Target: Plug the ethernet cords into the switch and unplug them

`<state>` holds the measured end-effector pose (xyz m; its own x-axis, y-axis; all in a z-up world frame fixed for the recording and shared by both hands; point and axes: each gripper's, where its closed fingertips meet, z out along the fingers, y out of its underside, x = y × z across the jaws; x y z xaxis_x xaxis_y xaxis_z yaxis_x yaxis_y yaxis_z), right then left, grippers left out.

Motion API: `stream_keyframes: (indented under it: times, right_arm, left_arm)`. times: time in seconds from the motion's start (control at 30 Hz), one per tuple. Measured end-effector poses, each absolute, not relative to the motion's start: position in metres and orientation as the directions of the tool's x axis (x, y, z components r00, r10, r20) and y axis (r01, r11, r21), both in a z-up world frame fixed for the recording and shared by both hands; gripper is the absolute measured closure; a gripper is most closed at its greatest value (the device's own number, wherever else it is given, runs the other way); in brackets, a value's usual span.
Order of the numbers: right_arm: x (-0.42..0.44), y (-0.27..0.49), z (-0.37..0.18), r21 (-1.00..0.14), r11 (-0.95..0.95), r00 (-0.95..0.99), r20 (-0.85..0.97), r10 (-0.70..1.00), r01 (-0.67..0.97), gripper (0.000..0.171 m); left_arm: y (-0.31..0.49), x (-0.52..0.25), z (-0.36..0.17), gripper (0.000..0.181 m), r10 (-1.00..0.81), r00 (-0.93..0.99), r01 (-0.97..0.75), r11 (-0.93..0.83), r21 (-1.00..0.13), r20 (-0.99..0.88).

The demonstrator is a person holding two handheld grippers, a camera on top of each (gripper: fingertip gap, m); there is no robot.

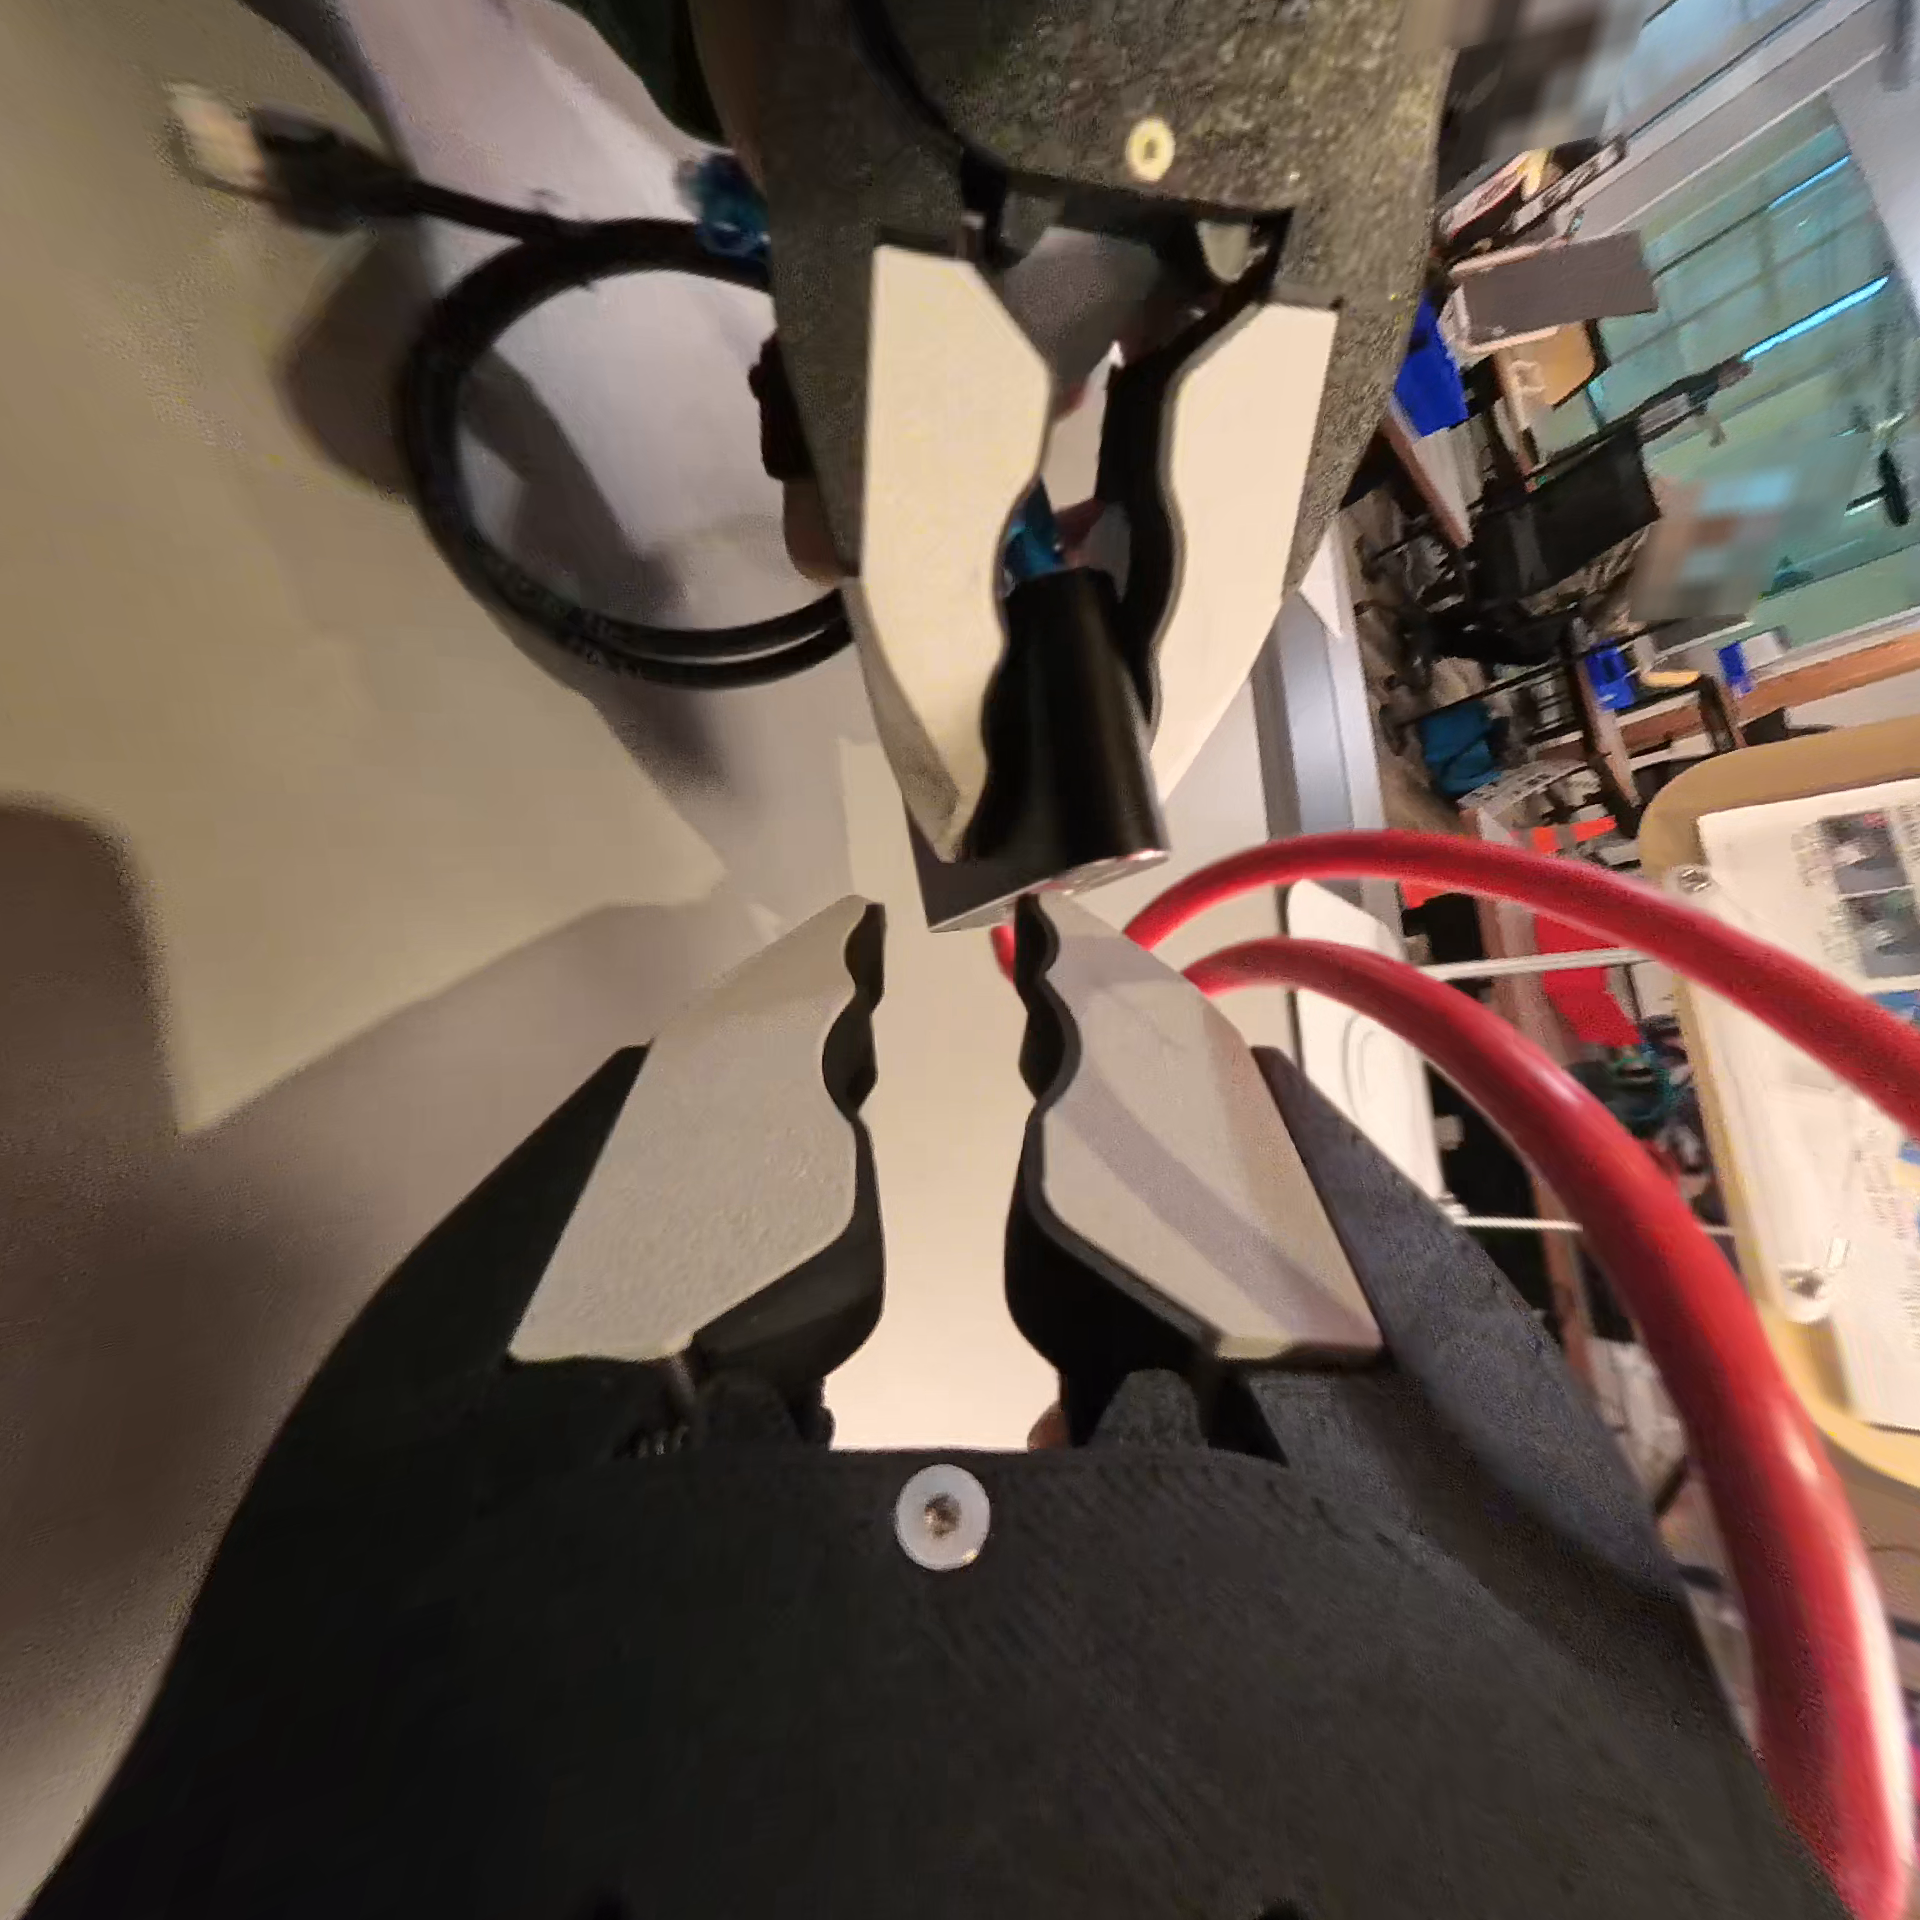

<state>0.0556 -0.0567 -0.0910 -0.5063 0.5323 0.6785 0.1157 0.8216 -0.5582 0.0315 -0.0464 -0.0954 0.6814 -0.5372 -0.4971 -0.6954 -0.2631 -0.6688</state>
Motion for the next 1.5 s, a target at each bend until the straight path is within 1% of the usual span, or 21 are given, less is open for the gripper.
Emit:
stream_keyframes:
  times: [0.1,0.17,0.3,0.43,0.5,0.57,0.63,0.73,0.87,0.93,1.03,1.13,1.17,1.23,1.3,1.43,1.5]
  right_arm:
    - [0.055,-0.053,-0.095,-0.634,0.752,-0.513,0.591,0.623,0.182,0.151]
    - [0.054,-0.052,-0.093,-0.714,0.667,-0.516,0.497,0.698,0.214,0.155]
    - [0.052,-0.046,-0.09,-0.831,0.49,-0.505,0.314,0.804,0.263,0.16]
    - [0.052,-0.044,-0.091,-0.881,0.362,-0.511,0.17,0.843,0.304,0.155]
    - [0.051,-0.041,-0.091,-0.891,0.315,-0.502,0.119,0.857,0.327,0.148]
    - [0.05,-0.038,-0.091,-0.899,0.254,-0.491,0.05,0.87,0.358,0.143]
    - [0.049,-0.036,-0.088,-0.913,0.166,-0.479,-0.036,0.877,0.373,0.138]
    - [0.049,-0.039,-0.075,-0.927,0.003,-0.486,-0.194,0.852,0.376,0.133]
    - [0.054,-0.041,-0.061,-0.912,-0.133,-0.52,-0.335,0.785,0.387,0.124]
    - [0.056,-0.041,-0.057,-0.897,-0.192,-0.534,-0.397,0.747,0.398,0.123]
    - [0.06,-0.039,-0.048,-0.855,-0.302,-0.563,-0.508,0.651,0.422,0.124]
    - [0.06,-0.038,-0.043,-0.837,-0.355,-0.568,-0.544,0.618,0.417,0.124]
    - [0.059,-0.038,-0.042,-0.835,-0.361,-0.563,-0.547,0.619,0.415,0.125]
    - [0.054,-0.034,-0.044,-0.849,-0.359,-0.526,-0.523,0.671,0.386,0.131]
    - [0.05,-0.03,-0.046,-0.856,-0.36,-0.487,-0.509,0.709,0.37,0.132]
    - [0.043,-0.024,-0.047,-0.833,-0.445,-0.414,-0.551,0.725,0.33,0.134]
    - [0.04,-0.018,-0.051,-0.824,-0.477,-0.346,-0.563,0.751,0.305,0.15]
  left_arm:
    - [-0.041,0.028,-0.09,0.152,-0.491,0.827,-0.463,-0.316,-0.828,-0.275]
    - [-0.041,0.029,-0.087,0.152,-0.486,0.859,-0.348,-0.326,-0.879,-0.16]
    - [-0.044,0.033,-0.087,0.151,-0.488,0.871,-0.244,-0.318,-0.916,-0.062]
    - [-0.044,0.032,-0.084,0.151,-0.476,0.878,-0.124,-0.309,-0.943,0.041]
    - [-0.043,0.031,-0.081,0.151,-0.473,0.875,-0.054,-0.299,-0.953,0.099]
    - [-0.044,0.032,-0.077,0.151,-0.482,0.855,0.046,-0.294,-0.955,0.19]
    - [-0.044,0.033,-0.071,0.151,-0.491,0.812,0.182,-0.301,-0.936,0.315]
    - [-0.045,0.036,-0.056,0.15,-0.5,0.717,0.368,-0.32,-0.873,0.485]
    - [-0.048,0.045,-0.047,0.15,-0.506,0.579,0.516,-0.38,-0.768,0.64]
    - [-0.05,0.05,-0.045,0.151,-0.518,0.51,0.556,-0.411,-0.723,0.687]
    - [-0.051,0.057,-0.045,0.151,-0.525,0.461,0.573,-0.44,-0.691,0.716]
    - [-0.051,0.06,-0.048,0.151,-0.514,0.451,0.575,-0.458,-0.678,0.73]
    - [-0.051,0.06,-0.048,0.151,-0.513,0.449,0.575,-0.461,-0.676,0.732]
    - [-0.051,0.064,-0.049,0.151,-0.513,0.441,0.574,-0.47,-0.671,0.737]
    - [-0.049,0.068,-0.053,0.15,-0.497,0.445,0.573,-0.48,-0.664,0.744]
    - [-0.047,0.068,-0.056,0.151,-0.481,0.473,0.569,-0.473,-0.673,0.738]
    - [-0.046,0.068,-0.058,0.151,-0.476,0.532,0.532,-0.456,-0.714,0.7]
